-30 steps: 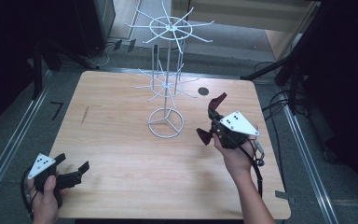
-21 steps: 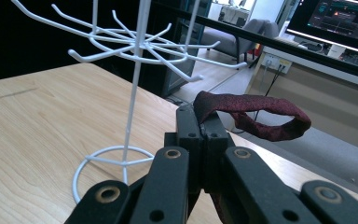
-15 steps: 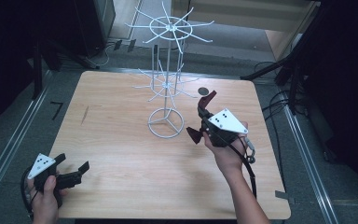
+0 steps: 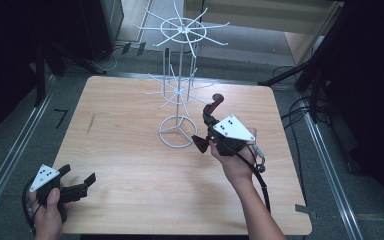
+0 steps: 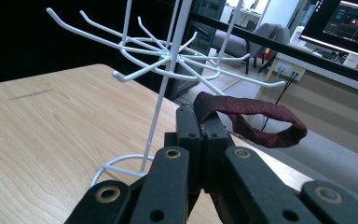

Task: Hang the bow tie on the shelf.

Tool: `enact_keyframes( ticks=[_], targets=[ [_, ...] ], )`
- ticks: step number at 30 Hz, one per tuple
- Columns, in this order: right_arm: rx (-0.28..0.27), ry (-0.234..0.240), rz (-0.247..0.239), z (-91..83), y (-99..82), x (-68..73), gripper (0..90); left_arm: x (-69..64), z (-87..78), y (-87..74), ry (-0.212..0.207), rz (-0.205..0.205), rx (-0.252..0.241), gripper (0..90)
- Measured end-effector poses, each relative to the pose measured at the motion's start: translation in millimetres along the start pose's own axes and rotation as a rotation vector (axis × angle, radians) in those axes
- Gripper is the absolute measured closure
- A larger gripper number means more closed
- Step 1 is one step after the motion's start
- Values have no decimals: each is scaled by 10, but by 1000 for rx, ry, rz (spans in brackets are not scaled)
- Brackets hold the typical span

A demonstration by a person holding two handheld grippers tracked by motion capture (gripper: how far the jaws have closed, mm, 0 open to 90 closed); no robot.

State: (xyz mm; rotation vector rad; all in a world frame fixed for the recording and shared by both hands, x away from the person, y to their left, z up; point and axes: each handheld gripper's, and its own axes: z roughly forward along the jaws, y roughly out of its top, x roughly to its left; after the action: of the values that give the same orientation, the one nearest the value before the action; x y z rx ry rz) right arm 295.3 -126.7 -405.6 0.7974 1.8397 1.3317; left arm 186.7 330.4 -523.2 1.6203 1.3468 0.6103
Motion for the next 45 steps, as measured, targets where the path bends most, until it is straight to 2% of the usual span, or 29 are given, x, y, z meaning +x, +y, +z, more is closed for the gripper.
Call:
enact_keyframes(
  ticks=[10,14,22,26,28,33,40,45],
  targets=[
    [-9,-8,-1,7,49,26,900,1,0,1,-3,3,2,0],
    [-23,-19,-23,-5,88,43,900,2,0,0,-3,2,2,0],
    [-19,-14,-35,-2,122,66,900,3,1,1,-4,-1,3,0],
    [-3,1,-43,55,116,69,900,3,1,1,-4,0,3,0],
    [22,16,-36,124,81,70,900,3,1,1,-4,-1,2,0],
    [34,30,-26,205,42,86,900,4,0,0,-6,-6,-1,0],
    [66,54,-25,352,-43,166,900,8,-1,0,-8,-6,-3,0],
    [106,68,-14,491,-170,229,900,8,-2,-1,-10,-6,-4,0]
  ],
)
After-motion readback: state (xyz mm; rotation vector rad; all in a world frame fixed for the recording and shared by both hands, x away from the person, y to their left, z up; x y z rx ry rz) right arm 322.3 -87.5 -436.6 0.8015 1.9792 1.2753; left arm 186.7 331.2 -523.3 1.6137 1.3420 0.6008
